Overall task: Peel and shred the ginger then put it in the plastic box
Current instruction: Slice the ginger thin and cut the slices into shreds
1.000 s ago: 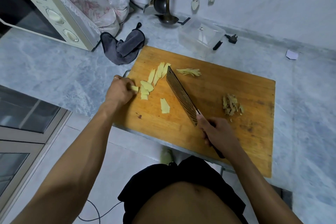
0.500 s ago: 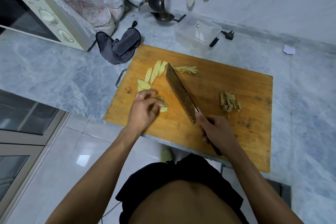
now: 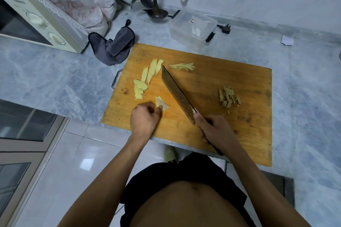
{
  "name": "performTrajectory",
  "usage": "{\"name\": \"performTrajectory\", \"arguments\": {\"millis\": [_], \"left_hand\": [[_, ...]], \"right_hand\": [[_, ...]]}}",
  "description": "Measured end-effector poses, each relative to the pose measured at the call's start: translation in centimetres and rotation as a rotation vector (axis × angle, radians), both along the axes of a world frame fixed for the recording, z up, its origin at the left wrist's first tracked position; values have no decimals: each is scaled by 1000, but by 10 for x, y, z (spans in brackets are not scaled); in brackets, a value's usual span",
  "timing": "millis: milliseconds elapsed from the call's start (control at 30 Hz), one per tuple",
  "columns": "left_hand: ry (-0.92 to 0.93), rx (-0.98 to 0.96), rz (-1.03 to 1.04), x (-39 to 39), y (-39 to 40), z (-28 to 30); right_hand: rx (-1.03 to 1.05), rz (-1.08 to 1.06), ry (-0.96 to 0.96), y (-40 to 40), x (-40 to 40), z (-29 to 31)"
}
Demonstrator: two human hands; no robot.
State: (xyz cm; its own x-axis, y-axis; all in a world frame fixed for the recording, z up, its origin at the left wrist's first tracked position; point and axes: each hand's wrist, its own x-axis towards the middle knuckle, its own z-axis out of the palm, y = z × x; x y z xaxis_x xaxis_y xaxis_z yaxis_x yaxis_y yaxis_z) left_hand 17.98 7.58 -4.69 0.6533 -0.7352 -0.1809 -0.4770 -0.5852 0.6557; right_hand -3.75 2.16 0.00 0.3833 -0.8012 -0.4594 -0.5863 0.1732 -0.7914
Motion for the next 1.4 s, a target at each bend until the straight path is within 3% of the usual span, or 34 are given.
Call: {"name": "performTrajectory", "arguments": {"millis": [167, 400, 600, 700, 934, 1401], "left_hand": [[176, 79, 149, -15, -16, 3], [312, 47, 122, -21, -15, 2], [114, 188, -21, -18, -15, 4], [45, 150, -51, -24, -13, 2], [97, 69, -40, -22, -11, 1], [-8, 29, -8, -42, -10, -14]], "right_hand": [[-15, 60, 52, 1, 0, 5], [-70, 121, 105, 7, -8, 9], [-87, 109, 101, 3, -10, 12], [-84, 141, 98, 0, -9, 14], [-81, 194, 129, -13, -11, 20], [-164, 395, 191, -36, -18, 17]]}}
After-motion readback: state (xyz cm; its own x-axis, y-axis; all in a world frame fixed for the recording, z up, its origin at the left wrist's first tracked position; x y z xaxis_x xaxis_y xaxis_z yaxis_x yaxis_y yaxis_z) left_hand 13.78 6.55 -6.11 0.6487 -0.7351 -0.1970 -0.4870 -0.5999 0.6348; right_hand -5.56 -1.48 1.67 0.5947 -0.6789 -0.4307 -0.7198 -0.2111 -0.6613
